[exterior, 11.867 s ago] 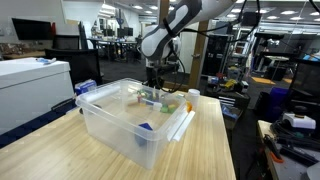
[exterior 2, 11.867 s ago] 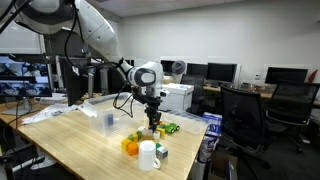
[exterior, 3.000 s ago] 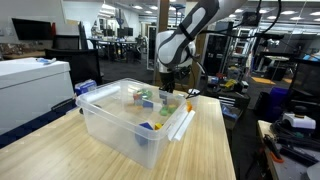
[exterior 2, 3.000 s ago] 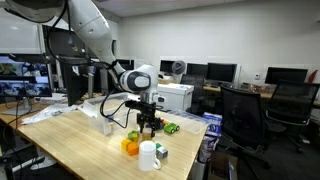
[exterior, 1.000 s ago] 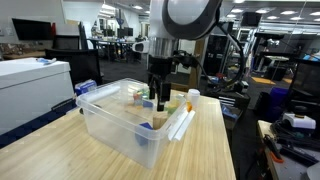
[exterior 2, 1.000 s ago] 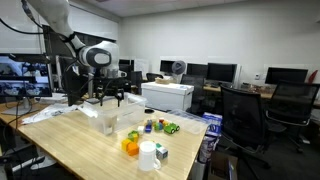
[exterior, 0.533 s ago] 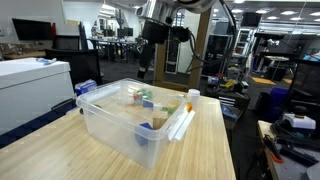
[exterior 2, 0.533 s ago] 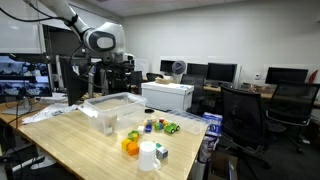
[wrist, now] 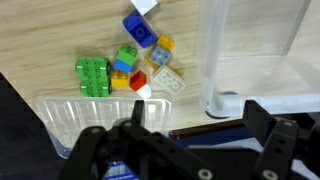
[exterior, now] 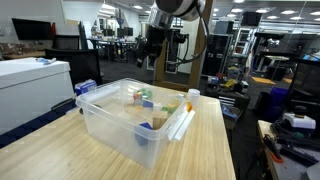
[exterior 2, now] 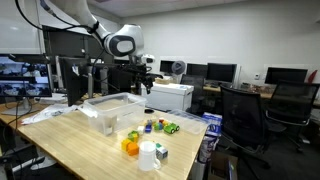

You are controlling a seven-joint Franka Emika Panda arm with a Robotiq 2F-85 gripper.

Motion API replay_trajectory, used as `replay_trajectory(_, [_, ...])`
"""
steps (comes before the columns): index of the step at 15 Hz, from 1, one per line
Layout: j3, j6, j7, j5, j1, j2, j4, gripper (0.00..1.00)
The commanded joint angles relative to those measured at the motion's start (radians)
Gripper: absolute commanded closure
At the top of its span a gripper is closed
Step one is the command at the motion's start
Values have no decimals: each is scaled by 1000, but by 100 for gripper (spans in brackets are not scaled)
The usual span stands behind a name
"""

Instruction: Put the blue toy block in the transparent box, then put white and the yellow object in the box, then put the wooden toy block in the box

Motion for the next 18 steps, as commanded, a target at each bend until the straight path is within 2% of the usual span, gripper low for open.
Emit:
replay_trajectory(1, [-51, 33, 217, -85, 7, 83, 72, 0])
replay_trajectory(4, [-114, -6, 432, -186, 40, 126, 120, 0])
replay_trajectory(5, [-66, 8, 322, -140, -1, 97, 86, 0])
replay_trajectory(18, [-66, 8, 340, -148, 0, 108, 93, 0])
